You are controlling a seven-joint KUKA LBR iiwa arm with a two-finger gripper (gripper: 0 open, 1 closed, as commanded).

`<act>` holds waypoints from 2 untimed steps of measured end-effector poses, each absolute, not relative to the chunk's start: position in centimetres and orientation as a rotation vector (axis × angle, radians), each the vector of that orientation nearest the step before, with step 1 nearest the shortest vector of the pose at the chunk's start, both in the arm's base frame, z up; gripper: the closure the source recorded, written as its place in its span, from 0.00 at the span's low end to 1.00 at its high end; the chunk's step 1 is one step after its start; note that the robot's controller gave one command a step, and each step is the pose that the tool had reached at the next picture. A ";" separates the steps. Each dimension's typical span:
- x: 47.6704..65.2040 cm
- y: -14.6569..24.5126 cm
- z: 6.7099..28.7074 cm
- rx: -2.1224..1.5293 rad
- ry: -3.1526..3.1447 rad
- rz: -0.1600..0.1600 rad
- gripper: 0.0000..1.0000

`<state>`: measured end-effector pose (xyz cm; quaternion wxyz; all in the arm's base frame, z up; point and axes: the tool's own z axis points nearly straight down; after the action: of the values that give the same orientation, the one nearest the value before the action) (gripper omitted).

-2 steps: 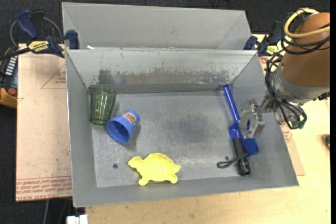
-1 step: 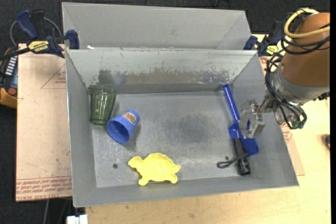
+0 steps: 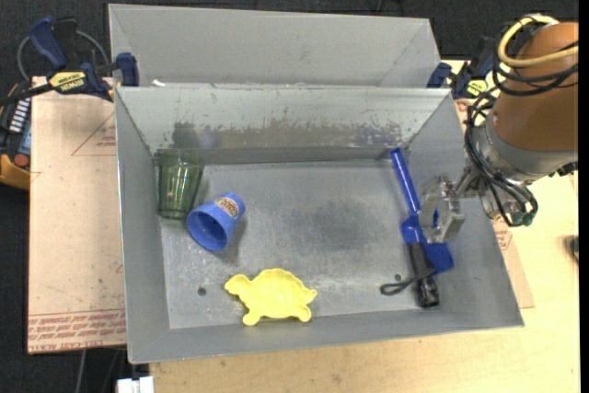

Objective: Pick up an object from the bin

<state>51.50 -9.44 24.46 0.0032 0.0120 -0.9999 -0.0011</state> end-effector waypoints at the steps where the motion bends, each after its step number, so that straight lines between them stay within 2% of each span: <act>1: 51.5 -9.4 24.5 0.038 -3.135 -0.003 1.00; 2: 51.5 -9.4 24.5 0.038 -3.135 -0.003 1.00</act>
Offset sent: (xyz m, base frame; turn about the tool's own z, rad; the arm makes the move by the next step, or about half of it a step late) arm 0.0000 0.0000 0.0000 0.0000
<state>51.50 -9.44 24.46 0.0032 0.0121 -0.9999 -0.0010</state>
